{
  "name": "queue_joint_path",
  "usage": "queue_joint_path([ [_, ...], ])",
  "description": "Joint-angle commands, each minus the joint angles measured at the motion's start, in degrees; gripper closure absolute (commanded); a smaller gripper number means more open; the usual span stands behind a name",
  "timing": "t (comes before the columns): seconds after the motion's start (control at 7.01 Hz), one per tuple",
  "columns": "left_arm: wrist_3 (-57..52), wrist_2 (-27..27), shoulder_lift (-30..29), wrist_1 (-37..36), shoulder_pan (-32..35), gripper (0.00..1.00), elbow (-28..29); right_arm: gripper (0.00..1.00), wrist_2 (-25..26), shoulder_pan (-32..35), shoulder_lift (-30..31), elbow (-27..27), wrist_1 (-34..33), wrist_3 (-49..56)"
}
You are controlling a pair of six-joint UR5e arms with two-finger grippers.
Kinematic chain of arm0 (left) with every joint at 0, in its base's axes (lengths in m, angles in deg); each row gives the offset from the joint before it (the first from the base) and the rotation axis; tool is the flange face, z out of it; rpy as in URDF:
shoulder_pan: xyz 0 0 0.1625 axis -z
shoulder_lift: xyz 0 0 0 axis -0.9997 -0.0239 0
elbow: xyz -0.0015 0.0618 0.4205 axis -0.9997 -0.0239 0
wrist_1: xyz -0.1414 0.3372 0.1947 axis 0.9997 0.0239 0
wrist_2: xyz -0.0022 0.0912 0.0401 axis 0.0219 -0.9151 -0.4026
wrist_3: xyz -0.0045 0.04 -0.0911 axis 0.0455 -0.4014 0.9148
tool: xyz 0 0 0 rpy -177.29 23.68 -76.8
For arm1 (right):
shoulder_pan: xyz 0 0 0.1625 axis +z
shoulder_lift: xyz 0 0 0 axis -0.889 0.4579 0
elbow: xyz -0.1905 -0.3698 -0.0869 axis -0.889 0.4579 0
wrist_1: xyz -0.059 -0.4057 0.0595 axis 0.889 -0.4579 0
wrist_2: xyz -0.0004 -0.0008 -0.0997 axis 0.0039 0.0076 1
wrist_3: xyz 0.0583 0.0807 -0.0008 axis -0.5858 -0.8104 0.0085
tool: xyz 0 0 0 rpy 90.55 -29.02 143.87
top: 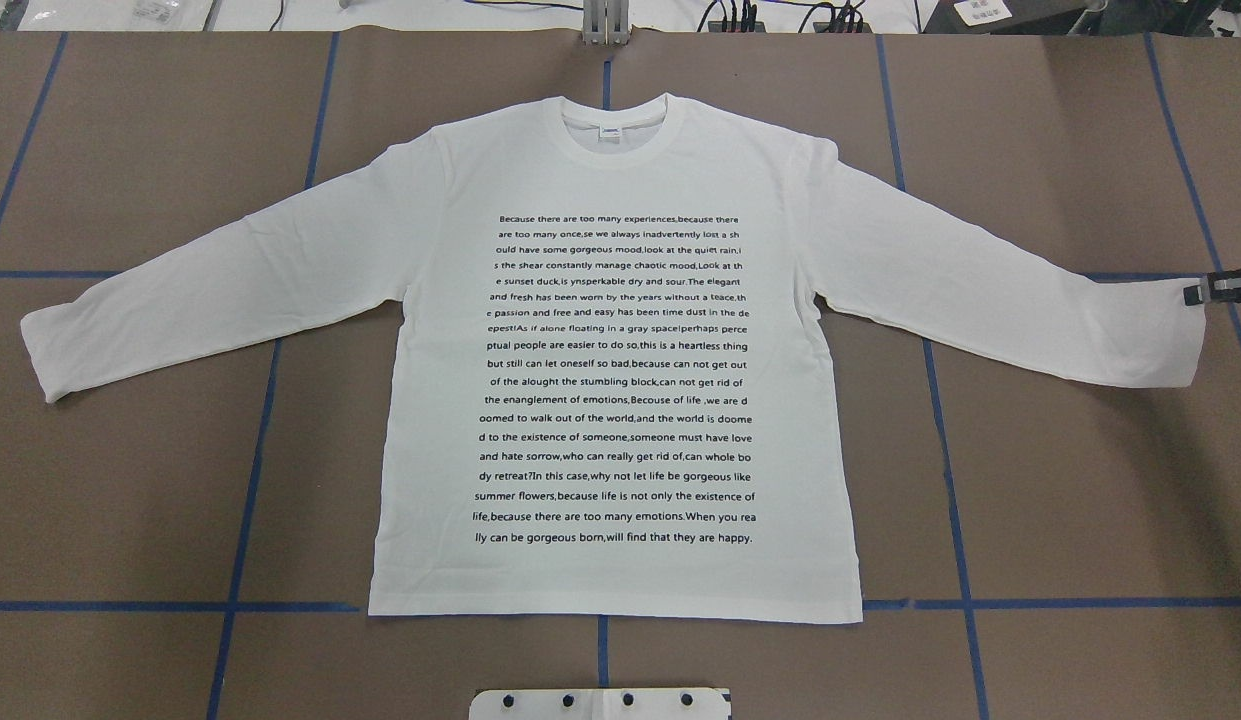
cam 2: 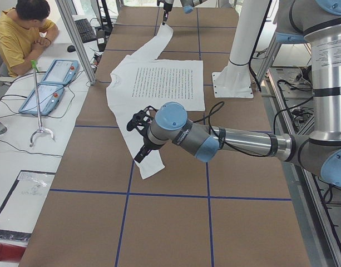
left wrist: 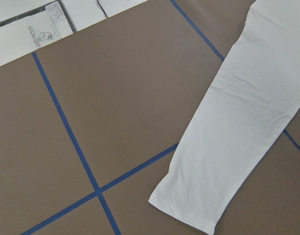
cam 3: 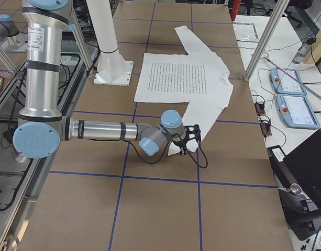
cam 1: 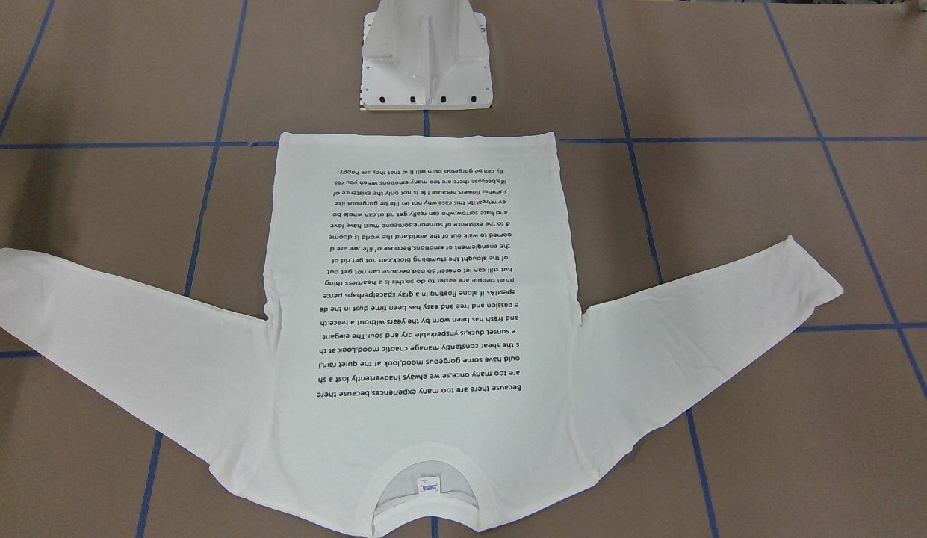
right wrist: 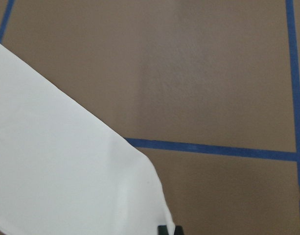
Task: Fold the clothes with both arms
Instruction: 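Grasp the sleeve nearest the right gripper and fold it across the shirt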
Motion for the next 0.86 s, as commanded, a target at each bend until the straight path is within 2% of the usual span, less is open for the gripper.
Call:
queue_joint_path([
  [0.0,0.00,0.01,0.01,-0.07,0.00,0.00,0.18,1.00,0.44,0.57,-9.63,-15.50,-29.63,-0.09],
  [0.29,0.09,0.01,0.01,-0.07,0.09,0.00,0.09,1.00,2.10,-2.91,-31.13,-16.09,-55.15,-0.88],
  [0.43,0.09,0.01,-0.08,-0.07,0.09,0.00,0.27,1.00,3.51,-5.12,-38.63,-13.73,-59.62,-2.36],
  [0.57,0.09,0.01,-0.08,-0.07,0.09,0.00,0.27,1.00,3.96,-8.10,-47.15,-7.88,-59.49,-8.55],
  [0.71,0.09,0.01,0.01,-0.07,0.09,0.00,0.44,1.00,6.66,-12.22,-53.41,-2.95,-56.53,-13.66],
])
